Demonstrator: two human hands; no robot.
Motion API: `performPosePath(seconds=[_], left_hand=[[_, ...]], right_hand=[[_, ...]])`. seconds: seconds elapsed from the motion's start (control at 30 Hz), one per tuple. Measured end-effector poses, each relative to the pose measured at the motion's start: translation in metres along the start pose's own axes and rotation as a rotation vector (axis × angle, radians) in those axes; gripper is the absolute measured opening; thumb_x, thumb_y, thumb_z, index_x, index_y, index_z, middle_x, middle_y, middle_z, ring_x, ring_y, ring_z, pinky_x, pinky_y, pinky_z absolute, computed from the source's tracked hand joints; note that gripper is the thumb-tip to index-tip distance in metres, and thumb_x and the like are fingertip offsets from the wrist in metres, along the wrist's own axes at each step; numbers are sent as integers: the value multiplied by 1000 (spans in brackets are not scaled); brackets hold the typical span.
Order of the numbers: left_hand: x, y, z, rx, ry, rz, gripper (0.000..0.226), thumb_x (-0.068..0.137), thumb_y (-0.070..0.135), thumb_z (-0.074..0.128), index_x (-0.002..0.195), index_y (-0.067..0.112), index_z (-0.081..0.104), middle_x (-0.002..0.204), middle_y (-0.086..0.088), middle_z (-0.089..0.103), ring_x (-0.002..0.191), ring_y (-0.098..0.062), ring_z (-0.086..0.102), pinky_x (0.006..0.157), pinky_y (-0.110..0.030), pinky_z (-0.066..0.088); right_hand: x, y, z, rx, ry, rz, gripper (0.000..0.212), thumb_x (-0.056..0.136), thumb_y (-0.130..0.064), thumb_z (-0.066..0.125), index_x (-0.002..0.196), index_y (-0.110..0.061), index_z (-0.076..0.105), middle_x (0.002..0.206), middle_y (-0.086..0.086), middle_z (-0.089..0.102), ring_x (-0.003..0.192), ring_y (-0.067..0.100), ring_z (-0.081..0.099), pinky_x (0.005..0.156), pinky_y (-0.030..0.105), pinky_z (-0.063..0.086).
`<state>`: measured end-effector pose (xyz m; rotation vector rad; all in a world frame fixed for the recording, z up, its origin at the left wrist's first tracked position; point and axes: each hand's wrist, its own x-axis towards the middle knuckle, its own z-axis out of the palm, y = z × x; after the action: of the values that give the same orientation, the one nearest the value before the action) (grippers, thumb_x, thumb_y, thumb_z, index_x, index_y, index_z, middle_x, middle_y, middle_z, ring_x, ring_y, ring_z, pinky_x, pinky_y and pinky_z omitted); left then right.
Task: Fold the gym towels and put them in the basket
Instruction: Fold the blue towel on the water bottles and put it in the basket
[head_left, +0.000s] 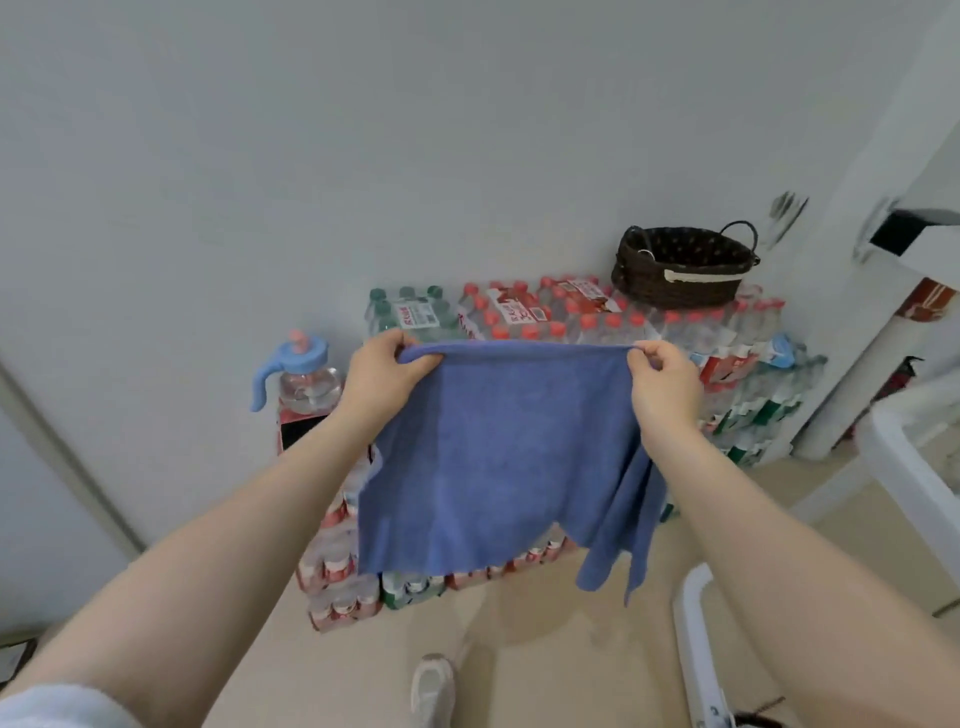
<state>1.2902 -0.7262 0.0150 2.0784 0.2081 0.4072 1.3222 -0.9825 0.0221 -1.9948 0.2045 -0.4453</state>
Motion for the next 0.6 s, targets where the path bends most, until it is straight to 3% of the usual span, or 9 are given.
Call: performPosePath(seconds=[0.17, 0.33, 0.43, 0.5, 0.6], left_hand=[[126, -8, 13, -92, 71, -12, 21, 85, 12, 56, 68, 20, 46, 66, 6, 49, 59, -7, 43, 53, -17, 34], [235, -20, 10, -26, 158, 3, 8, 87, 9, 48, 88, 15, 53, 69, 8, 51, 65, -10, 47, 55, -20, 36], [290, -45, 8, 279, 142, 14, 14, 91, 11, 41, 103, 12, 49, 81, -4, 57, 75, -27, 53, 62, -32, 39], [316, -68, 12, 606, 171, 53, 22, 86, 3, 47, 107, 8, 51, 92, -12, 59, 82, -34, 57, 71, -37, 42], [334, -94, 36, 1037, 224, 270, 39, 48, -6, 64, 84, 7, 62, 81, -12, 60, 68, -30, 59, 63, -31, 47]], right_hand=[[104, -12, 77, -137, -135, -151, 18, 94, -12, 45, 99, -10, 62, 92, -1, 58, 87, 15, 50, 74, 25, 33], [192, -26, 158, -104, -263, -149, 15, 92, -8, 48, 90, -12, 62, 90, 0, 58, 86, 14, 49, 67, 20, 36], [234, -30, 204, -166, -363, -166, 15, 91, -8, 51, 95, -7, 65, 89, 1, 59, 87, 15, 52, 73, 23, 35], [257, -31, 232, -179, -373, -177, 17, 90, -8, 53, 99, -3, 67, 90, 3, 61, 88, 17, 54, 76, 23, 35], [278, -27, 269, -229, -404, -149, 19, 90, -9, 53, 101, -2, 67, 99, 10, 67, 96, 24, 59, 78, 24, 37]])
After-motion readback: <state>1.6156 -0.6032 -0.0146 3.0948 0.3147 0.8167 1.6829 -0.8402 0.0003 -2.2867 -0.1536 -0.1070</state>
